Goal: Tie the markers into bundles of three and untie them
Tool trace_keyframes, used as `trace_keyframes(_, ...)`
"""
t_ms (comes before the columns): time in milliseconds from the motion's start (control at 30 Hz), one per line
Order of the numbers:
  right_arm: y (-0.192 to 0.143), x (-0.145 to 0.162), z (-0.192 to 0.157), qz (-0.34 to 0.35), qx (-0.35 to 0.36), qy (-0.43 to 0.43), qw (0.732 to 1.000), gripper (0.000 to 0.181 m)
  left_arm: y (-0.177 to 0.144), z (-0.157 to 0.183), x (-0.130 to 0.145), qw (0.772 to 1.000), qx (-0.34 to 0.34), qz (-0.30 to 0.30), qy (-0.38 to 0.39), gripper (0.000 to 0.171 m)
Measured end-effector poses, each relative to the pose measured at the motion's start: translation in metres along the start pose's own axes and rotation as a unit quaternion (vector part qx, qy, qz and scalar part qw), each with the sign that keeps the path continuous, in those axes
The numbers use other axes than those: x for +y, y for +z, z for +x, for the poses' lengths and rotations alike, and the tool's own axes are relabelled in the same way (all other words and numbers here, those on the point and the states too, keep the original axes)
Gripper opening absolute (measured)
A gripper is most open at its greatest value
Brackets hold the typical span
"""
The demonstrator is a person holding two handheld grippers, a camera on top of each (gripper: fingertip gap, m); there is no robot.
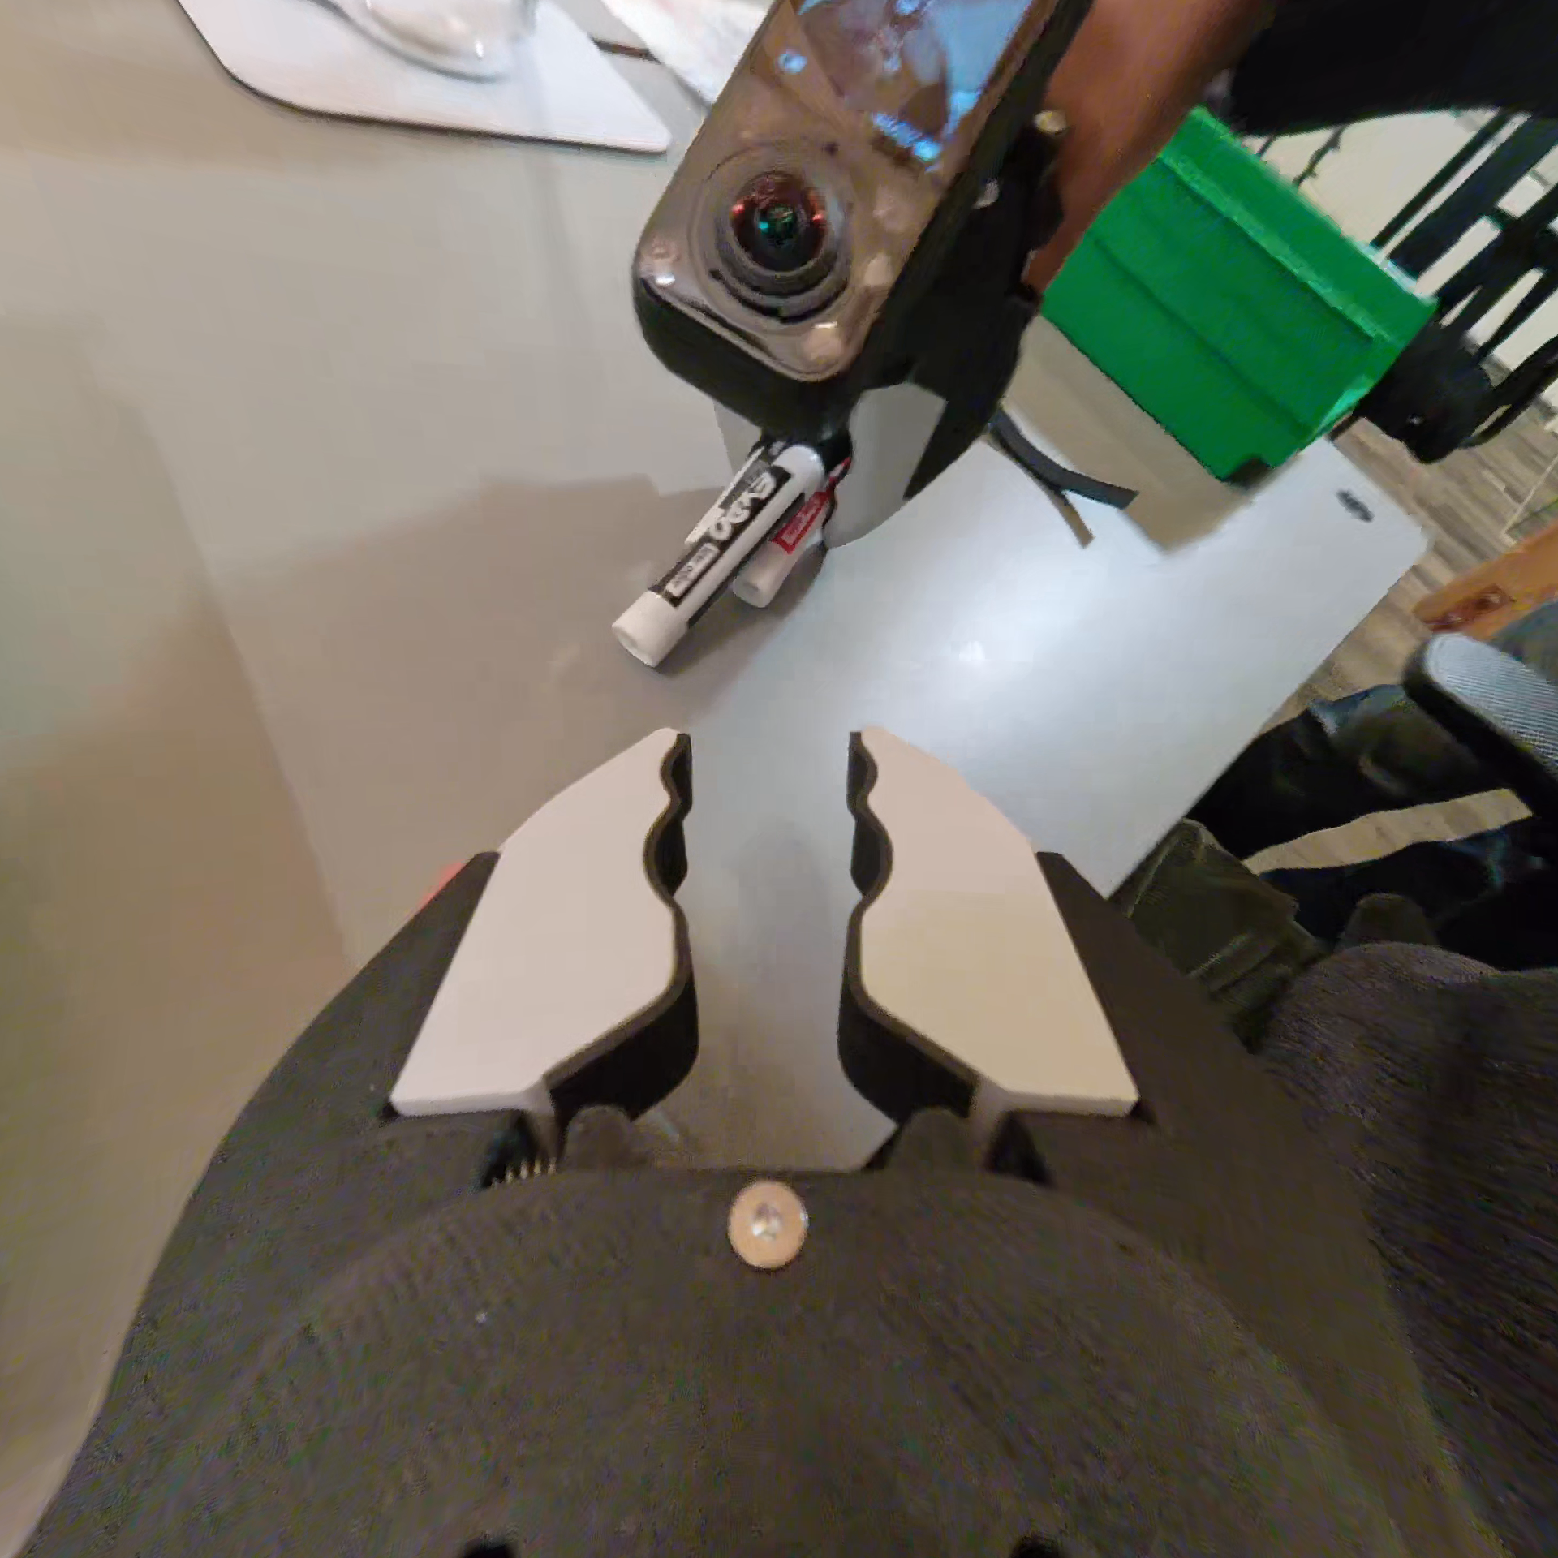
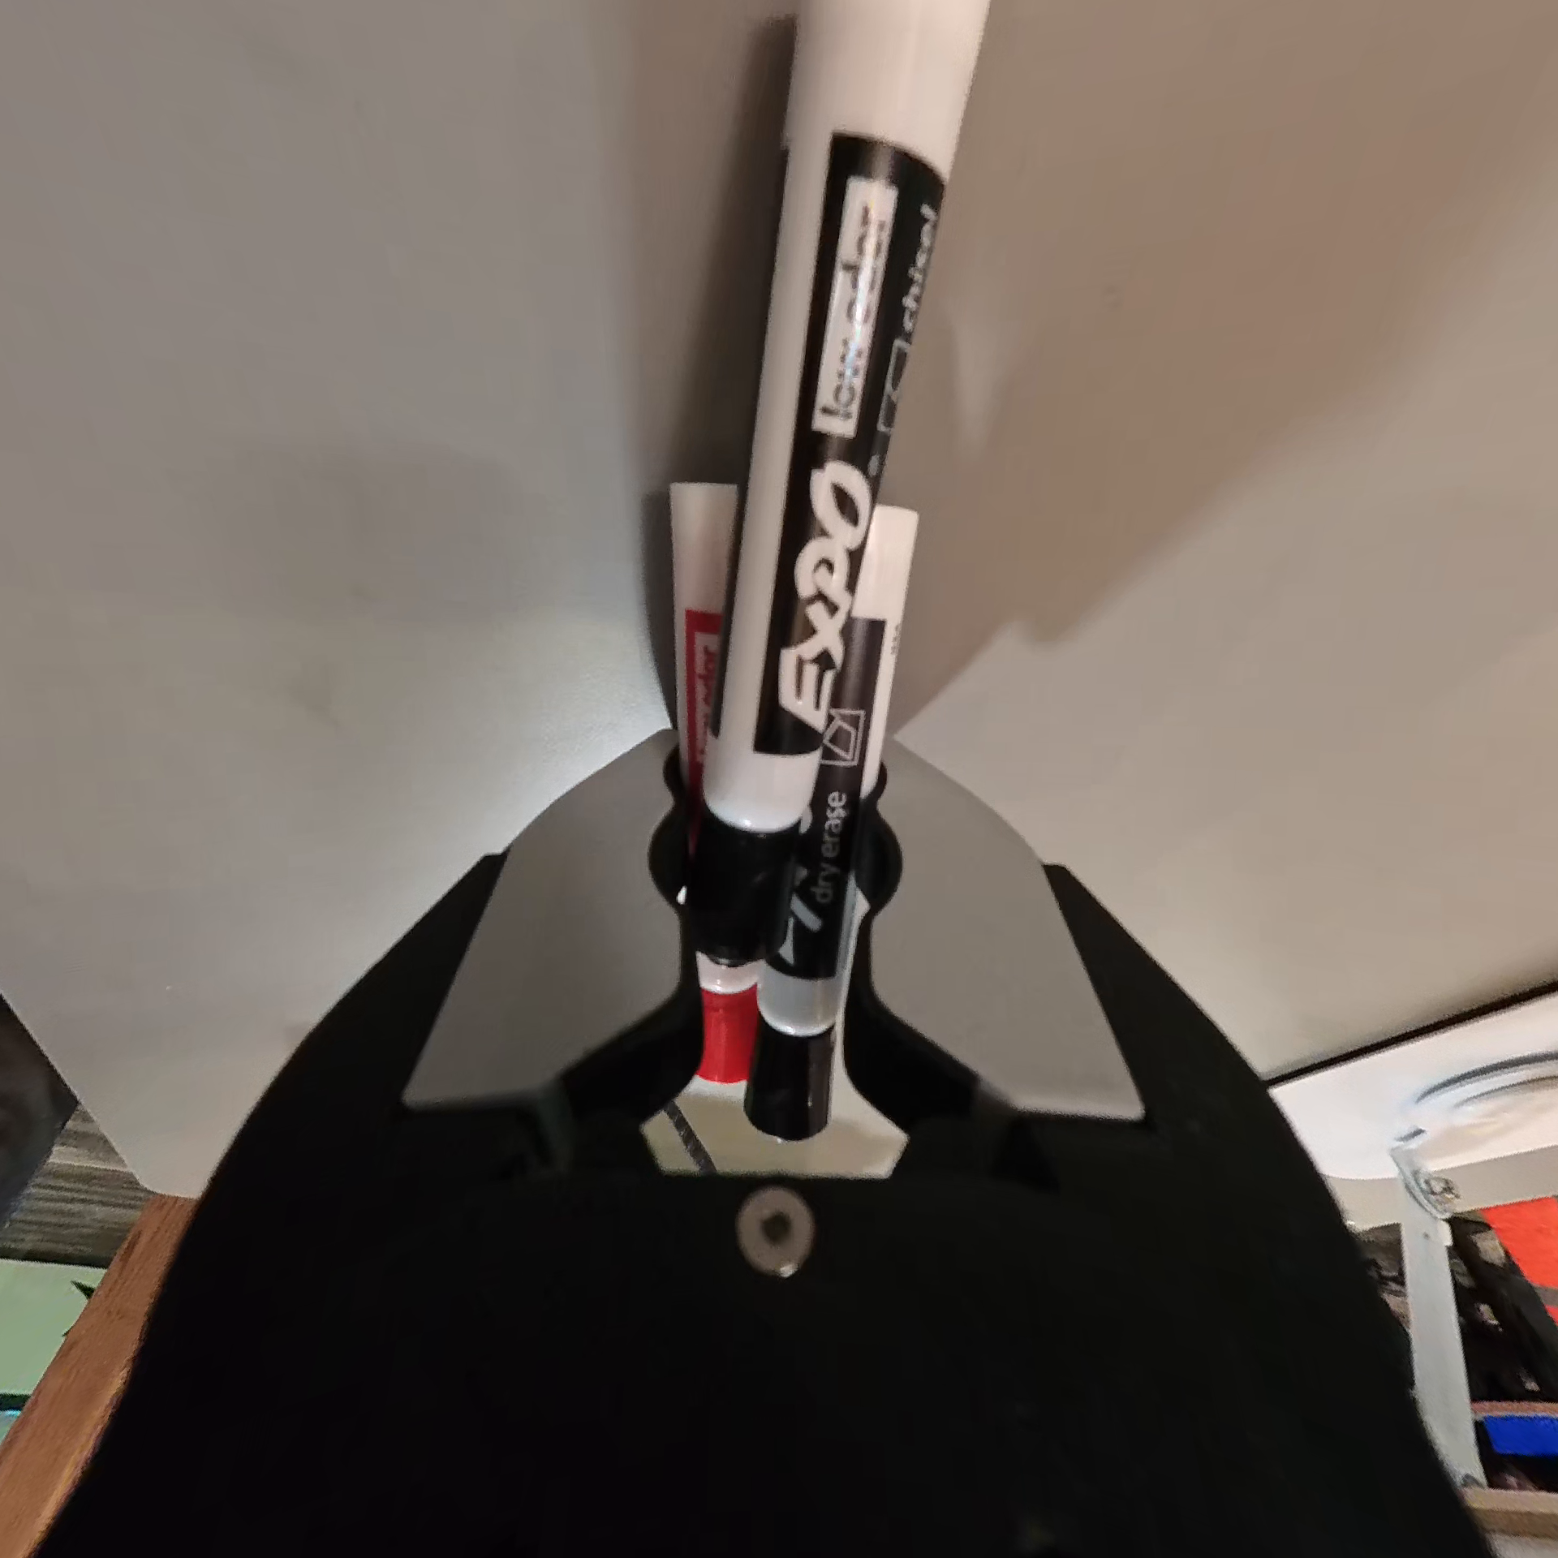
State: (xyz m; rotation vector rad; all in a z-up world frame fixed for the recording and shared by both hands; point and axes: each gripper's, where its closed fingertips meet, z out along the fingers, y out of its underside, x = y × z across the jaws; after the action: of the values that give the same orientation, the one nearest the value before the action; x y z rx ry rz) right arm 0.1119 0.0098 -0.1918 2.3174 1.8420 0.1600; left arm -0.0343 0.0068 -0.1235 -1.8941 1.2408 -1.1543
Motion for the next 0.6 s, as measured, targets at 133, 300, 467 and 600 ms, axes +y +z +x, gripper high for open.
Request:
trace_keyframes(133,0.0,0.0,0.0,-0.004,0.003,0.0,1.0,0.037,0.025,-0.02,0.004,0.998,-0.037,-0.035,0.022,0.007)
trace_keyframes(300,0.0,0.0,0.0,0.002,-0.002,0.006,1.0,0.037,0.047,-0.04,0.005,0.994,-0.085,-0.063,0.016,0.0)
trace_keyframes(467,0.0,0.0,0.0,0.007,-0.005,0.011,1.0,0.037,0.062,-0.047,0.006,0.993,-0.077,-0.076,-0.053,0.0)
trace_keyframes(600,-0.001,0.0,0.0,0.016,-0.009,0.022,1.0,0.038,0.069,-0.044,0.008,0.991,-0.069,-0.087,-0.071,0.0)
